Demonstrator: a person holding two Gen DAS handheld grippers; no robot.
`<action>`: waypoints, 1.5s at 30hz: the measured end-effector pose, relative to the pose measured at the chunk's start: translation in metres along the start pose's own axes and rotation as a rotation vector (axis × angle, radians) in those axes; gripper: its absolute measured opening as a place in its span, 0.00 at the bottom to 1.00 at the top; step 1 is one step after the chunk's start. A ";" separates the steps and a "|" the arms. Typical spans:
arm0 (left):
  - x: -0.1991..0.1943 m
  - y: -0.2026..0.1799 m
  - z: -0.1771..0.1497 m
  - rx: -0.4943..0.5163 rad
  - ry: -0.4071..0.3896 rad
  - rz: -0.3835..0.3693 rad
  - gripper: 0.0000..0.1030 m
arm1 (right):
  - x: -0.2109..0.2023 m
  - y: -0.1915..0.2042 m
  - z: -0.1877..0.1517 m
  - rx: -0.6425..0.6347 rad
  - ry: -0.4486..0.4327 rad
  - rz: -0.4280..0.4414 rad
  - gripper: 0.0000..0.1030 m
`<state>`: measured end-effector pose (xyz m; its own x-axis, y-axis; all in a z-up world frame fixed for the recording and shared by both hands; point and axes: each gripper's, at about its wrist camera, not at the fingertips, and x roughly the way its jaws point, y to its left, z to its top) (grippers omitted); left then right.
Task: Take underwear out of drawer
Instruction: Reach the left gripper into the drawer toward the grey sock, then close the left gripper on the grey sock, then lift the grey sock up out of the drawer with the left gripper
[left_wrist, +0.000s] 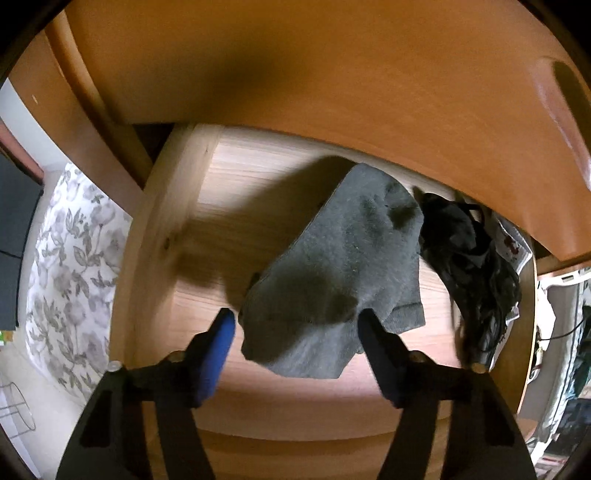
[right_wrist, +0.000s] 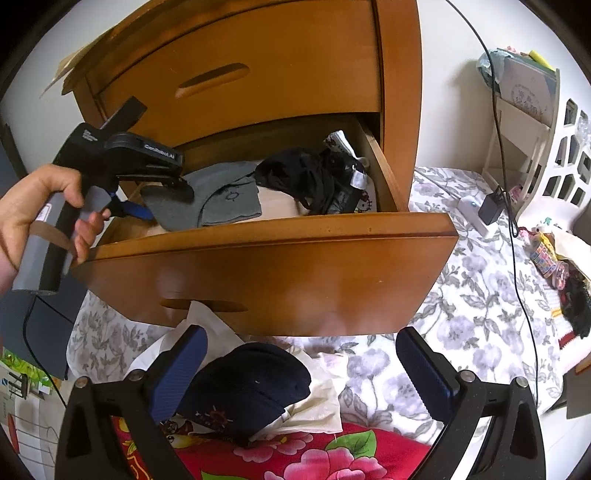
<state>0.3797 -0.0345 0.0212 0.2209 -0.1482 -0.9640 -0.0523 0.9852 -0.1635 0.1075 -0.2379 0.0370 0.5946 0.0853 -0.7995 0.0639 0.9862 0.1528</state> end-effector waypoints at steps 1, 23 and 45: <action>0.002 0.000 0.000 0.000 0.002 -0.002 0.58 | 0.001 0.000 0.000 0.002 0.001 0.000 1.00; -0.011 -0.034 -0.030 0.182 -0.107 -0.043 0.06 | -0.003 0.001 0.000 0.006 -0.002 -0.010 1.00; -0.082 -0.009 -0.067 0.162 -0.309 -0.349 0.05 | -0.023 0.011 -0.002 -0.018 -0.032 -0.022 1.00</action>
<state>0.2972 -0.0370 0.0879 0.4780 -0.4633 -0.7462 0.2230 0.8857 -0.4071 0.0927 -0.2288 0.0560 0.6182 0.0593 -0.7838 0.0630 0.9902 0.1245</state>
